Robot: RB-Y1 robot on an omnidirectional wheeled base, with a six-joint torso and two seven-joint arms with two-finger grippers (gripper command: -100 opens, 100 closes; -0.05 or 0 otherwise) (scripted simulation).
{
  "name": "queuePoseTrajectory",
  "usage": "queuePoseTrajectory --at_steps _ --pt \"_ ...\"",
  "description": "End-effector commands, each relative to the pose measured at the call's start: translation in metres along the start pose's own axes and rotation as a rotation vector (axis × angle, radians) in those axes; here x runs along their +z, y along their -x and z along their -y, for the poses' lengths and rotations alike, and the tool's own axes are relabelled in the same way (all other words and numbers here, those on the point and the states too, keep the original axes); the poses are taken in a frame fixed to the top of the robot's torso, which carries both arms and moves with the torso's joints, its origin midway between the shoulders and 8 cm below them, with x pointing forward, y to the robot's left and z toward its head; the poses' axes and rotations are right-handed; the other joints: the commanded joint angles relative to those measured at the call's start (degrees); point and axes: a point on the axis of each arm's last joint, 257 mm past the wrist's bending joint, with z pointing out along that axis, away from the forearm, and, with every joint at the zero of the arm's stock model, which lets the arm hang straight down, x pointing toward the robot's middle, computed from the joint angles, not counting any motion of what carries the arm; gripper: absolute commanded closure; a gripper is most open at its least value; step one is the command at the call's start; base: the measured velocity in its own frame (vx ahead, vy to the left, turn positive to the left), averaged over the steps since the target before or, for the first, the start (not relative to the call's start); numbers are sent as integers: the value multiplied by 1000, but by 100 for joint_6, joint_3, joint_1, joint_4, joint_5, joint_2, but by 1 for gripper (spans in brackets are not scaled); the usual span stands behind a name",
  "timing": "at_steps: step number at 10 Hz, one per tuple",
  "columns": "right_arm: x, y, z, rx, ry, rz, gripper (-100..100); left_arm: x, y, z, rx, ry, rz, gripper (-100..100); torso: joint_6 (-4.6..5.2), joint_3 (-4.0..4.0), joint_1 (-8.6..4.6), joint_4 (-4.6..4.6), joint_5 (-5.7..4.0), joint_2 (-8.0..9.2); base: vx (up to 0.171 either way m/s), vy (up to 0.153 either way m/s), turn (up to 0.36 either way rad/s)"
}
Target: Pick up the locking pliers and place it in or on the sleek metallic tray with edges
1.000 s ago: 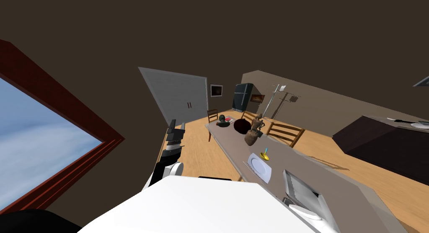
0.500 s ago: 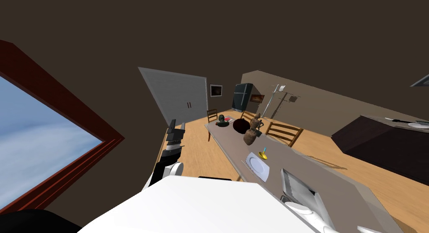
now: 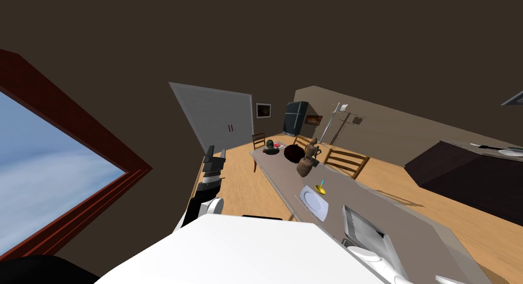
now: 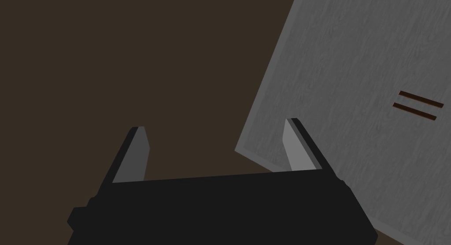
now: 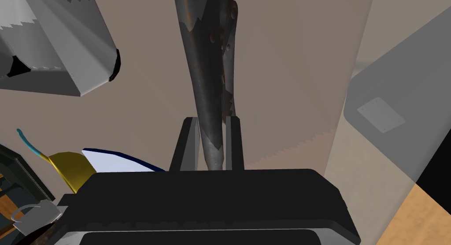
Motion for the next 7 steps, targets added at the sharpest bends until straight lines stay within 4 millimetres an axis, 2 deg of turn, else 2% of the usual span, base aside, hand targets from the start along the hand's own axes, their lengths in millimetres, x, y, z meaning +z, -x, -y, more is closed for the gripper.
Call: queuePoseTrajectory --at_steps 1,2,3,4,5,6,7 --pt "0 0 0 0 0 0 100 0 0 0 0 0 0 0 0 0 0 0 0 0 0 0 0" --pt "0 0 0 0 0 0 0 0 0 0 0 0 0 0 0 0 0 0 0 0 0 0 0" --pt "-1 -5 -2 -2 9 -3 100 0 0 0 0 0 0 0 0 0 0 0 0 0 12 22 2" --pt "-2 -16 -9 -7 26 -11 100 0 0 0 0 0 0 0 1 -2 7 -1 1 -2 32 48 6" --pt "-1 -10 -3 1 15 -3 100 0 0 0 0 0 0 0 5 -6 17 -7 -6 -5 19 42 -13" --pt "-3 -21 -9 -14 30 -10 100 0 0 0 0 0 0 0 2 -5 14 -6 -6 -5 10 43 11" --pt "-2 -15 -2 3 19 -2 100 0 0 0 0 0 0 0 4 -4 14 -7 -7 -2 9 31 -7"
